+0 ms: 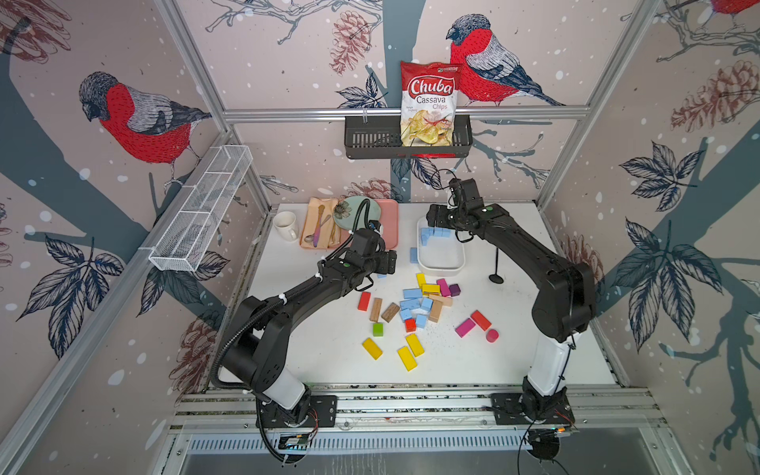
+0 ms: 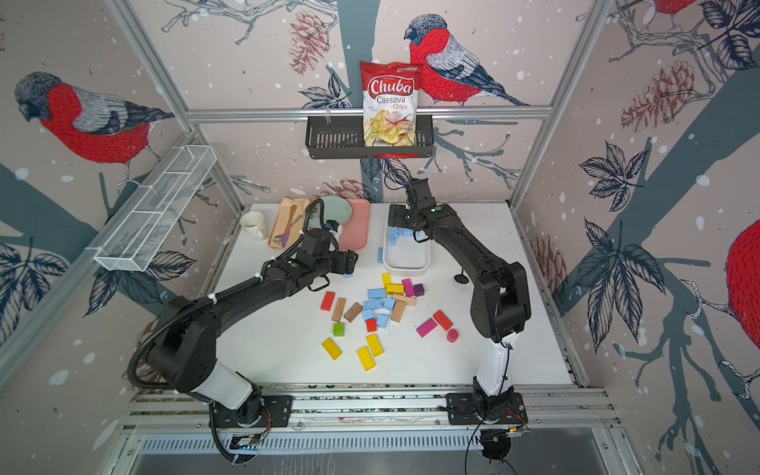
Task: Pick out the blue building blocks
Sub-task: Pick up the building block from the center of the board.
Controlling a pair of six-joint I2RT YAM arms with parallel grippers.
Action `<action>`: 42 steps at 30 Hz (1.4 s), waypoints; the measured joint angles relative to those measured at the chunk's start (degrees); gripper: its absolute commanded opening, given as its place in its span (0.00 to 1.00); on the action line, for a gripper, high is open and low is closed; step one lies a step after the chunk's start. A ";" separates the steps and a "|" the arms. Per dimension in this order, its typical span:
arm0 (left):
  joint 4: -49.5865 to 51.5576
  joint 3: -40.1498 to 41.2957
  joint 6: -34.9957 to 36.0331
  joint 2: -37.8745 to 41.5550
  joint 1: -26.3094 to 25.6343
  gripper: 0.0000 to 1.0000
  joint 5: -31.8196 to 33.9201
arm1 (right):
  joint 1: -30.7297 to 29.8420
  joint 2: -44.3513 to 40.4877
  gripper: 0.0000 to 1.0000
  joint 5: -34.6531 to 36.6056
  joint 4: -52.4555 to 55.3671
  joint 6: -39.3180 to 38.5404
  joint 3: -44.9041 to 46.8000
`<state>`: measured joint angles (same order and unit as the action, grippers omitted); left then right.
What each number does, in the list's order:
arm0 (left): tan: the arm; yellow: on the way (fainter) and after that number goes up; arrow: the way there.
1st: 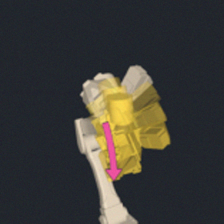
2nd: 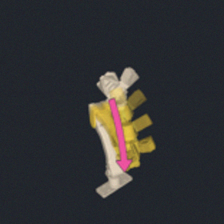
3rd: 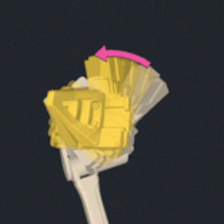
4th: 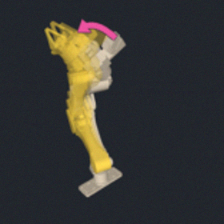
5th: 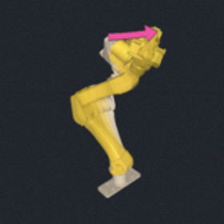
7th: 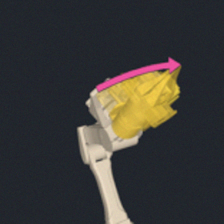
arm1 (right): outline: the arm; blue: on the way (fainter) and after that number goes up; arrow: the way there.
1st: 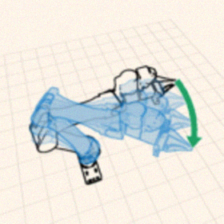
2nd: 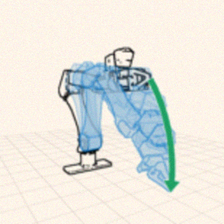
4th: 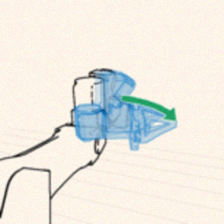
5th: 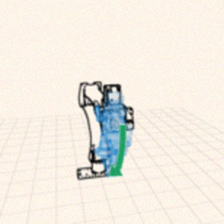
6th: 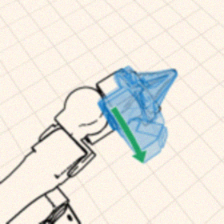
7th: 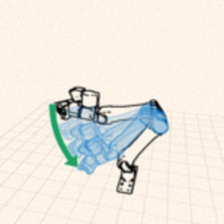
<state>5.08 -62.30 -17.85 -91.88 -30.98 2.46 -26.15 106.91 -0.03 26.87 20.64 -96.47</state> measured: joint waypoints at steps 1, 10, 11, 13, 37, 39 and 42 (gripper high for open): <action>1.01 -1.40 -0.57 -1.42 -0.11 0.84 0.92 | 0.13 -1.46 0.93 0.15 -0.28 -0.15 1.55; 10.27 -11.04 -5.51 -12.44 -1.92 0.80 6.23 | 2.25 -12.79 1.00 -0.13 -3.26 -1.20 15.72; 10.99 -11.54 -6.14 -13.22 -2.10 0.80 6.60 | 2.36 -13.88 1.00 -0.31 -3.72 -1.22 17.18; 11.91 -12.13 -7.21 -14.73 -2.49 0.78 6.91 | 2.62 -16.00 1.00 -0.33 -4.28 -1.42 19.93; 14.88 -13.40 -11.30 -22.82 -2.82 0.53 10.38 | 3.69 -22.23 1.00 -1.57 -6.86 -2.73 28.35; 14.91 -13.60 -11.28 -23.23 -2.82 0.51 10.62 | 3.67 -22.23 1.00 -1.81 -6.88 -2.73 28.41; 14.84 -13.94 -11.26 -23.74 -2.82 0.48 10.97 | 3.67 -22.23 1.00 -1.97 -6.88 -2.73 28.50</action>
<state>19.92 -76.25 -29.10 -115.61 -33.80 13.43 -22.48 84.68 -2.00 19.99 17.91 -67.96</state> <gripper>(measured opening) 0.496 0.996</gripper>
